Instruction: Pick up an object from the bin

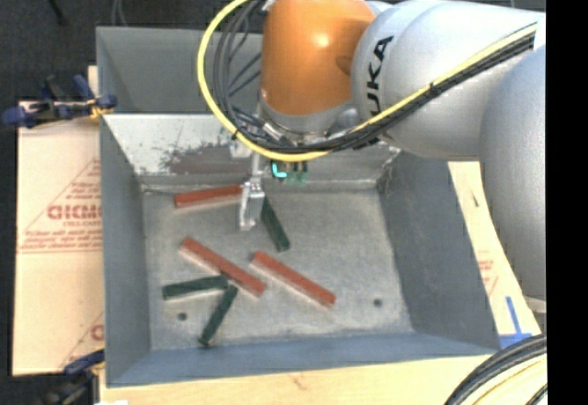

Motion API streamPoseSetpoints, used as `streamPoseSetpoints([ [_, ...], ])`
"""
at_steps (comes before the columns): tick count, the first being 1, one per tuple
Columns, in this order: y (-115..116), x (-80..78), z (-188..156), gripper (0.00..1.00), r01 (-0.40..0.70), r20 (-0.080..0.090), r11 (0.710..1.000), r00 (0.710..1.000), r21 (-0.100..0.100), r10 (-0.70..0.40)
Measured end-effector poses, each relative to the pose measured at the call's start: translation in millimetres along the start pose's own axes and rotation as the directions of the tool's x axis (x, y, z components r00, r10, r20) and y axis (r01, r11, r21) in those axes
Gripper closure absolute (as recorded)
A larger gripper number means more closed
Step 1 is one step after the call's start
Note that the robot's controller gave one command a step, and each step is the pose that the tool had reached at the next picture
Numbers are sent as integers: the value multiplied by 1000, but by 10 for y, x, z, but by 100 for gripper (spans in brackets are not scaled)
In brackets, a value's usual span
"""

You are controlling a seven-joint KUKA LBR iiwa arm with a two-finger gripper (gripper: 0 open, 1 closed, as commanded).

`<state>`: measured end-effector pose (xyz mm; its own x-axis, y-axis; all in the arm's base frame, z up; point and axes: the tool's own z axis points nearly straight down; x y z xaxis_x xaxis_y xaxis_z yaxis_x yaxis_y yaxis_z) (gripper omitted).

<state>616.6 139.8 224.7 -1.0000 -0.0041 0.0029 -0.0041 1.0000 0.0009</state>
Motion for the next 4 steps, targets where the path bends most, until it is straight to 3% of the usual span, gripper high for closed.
streamPoseSetpoints([
  [1, -3, -8, -28, 0, -1, 4, 1000, 1000, 0, 1],
  [2, -75, 36, 177, 0, -41, 8, 999, 999, -1, 41],
  [3, -149, 516, 577, 0, 16, 9, 1000, 1000, 1, -16],
  [4, -154, 644, 694, 0, 42, 7, 999, 999, 1, -42],
])
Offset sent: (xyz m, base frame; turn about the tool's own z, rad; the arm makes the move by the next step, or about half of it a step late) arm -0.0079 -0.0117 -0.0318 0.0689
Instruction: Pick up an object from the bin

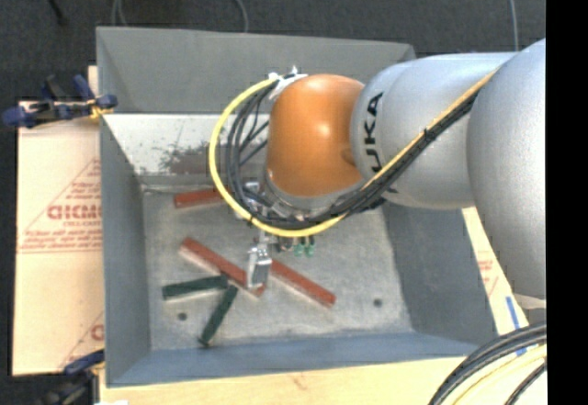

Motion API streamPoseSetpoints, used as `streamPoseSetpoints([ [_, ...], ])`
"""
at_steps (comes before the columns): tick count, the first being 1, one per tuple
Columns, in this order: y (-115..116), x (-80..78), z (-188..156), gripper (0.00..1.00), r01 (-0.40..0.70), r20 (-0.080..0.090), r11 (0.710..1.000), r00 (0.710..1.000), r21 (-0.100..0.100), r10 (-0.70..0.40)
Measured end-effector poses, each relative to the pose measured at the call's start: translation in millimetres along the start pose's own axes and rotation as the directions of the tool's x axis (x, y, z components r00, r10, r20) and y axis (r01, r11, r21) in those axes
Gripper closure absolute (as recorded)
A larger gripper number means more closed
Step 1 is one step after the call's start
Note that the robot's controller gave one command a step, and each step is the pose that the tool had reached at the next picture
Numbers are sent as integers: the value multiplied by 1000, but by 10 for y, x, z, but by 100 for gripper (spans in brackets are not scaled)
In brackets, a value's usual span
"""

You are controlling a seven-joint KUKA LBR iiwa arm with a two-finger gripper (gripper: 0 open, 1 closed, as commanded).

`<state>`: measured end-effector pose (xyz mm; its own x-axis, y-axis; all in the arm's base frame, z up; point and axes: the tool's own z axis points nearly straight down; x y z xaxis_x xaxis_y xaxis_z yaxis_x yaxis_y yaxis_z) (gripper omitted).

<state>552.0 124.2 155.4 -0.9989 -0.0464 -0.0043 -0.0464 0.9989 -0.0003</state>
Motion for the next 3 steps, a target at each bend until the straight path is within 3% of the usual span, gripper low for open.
streamPoseSetpoints([
  [1, -167, -269, 680, 100, 171, -1, 985, 985, -2, -171],
  [2, -168, -268, 680, 0, 169, -2, 986, 986, -2, -169],
  [3, -168, -268, 680, 0, 169, -2, 986, 986, -2, -169],
])
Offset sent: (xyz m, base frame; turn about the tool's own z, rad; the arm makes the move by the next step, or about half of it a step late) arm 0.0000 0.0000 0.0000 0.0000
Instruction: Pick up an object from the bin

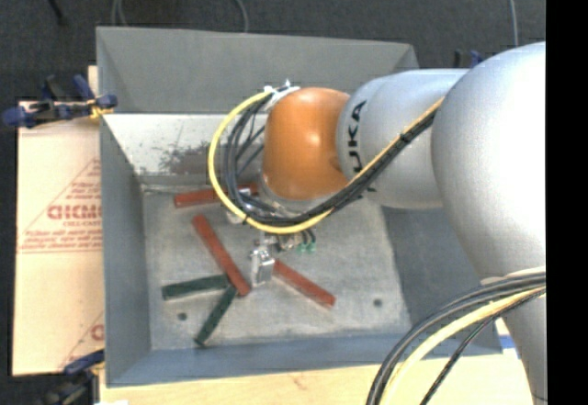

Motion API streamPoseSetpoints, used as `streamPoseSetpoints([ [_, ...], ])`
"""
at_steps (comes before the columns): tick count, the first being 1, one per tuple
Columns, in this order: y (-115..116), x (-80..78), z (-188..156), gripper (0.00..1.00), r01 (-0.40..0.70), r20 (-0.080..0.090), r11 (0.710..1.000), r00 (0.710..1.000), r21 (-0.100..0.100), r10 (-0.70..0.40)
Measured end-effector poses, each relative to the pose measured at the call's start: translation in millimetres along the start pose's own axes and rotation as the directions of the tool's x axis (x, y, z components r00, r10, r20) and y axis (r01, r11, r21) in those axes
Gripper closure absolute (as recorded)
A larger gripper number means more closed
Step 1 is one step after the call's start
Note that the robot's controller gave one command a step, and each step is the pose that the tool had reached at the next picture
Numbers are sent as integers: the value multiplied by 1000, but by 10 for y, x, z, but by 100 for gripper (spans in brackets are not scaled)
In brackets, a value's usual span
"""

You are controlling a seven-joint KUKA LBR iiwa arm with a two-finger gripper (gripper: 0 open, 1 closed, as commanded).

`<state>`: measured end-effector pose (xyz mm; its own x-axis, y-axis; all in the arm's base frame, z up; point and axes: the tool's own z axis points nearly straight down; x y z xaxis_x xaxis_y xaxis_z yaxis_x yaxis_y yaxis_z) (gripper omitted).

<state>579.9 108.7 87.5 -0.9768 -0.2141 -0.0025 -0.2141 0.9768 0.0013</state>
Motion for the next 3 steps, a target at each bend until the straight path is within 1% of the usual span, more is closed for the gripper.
streamPoseSetpoints([
  [1, 217, -1, 16, 0, 12, -1, 1000, 1000, 1, -12],
  [2, 388, 313, 100, 0, 181, 4, 983, 983, 1, -181],
  [3, 753, 73, 113, 100, 411, 12, 912, 912, 4, -411],
])
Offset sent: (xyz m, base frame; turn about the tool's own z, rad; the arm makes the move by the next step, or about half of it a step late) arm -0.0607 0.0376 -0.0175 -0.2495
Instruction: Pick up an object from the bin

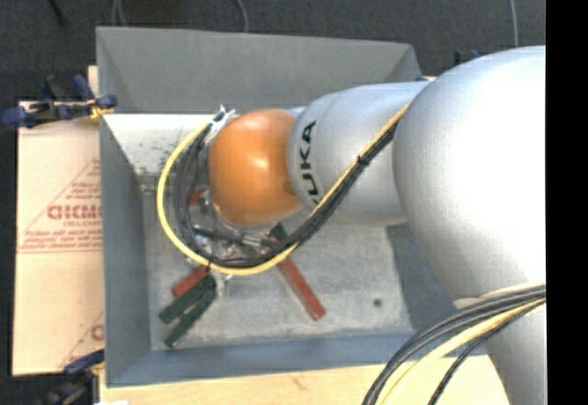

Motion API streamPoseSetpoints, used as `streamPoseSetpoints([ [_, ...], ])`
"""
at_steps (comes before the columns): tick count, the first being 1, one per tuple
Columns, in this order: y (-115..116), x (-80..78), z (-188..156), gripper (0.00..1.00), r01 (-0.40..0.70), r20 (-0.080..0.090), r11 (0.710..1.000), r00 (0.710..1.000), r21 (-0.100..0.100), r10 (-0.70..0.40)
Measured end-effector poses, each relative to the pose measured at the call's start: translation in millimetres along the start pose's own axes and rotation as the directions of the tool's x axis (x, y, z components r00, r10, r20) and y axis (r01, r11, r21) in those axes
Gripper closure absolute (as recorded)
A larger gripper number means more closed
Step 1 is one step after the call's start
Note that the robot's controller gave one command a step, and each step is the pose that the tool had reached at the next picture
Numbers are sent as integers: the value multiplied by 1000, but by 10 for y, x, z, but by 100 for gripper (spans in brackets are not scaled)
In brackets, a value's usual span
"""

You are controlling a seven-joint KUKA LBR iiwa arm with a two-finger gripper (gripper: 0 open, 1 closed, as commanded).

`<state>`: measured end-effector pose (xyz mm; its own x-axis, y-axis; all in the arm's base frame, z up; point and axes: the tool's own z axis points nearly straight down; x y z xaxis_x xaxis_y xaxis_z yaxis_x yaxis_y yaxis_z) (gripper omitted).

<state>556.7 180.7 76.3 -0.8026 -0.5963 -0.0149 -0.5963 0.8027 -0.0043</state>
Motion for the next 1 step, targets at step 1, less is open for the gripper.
streamPoseSetpoints([
  [1, 0, 0, 0, 100, -3, 0, 1000, 1000, -1, 3],
])
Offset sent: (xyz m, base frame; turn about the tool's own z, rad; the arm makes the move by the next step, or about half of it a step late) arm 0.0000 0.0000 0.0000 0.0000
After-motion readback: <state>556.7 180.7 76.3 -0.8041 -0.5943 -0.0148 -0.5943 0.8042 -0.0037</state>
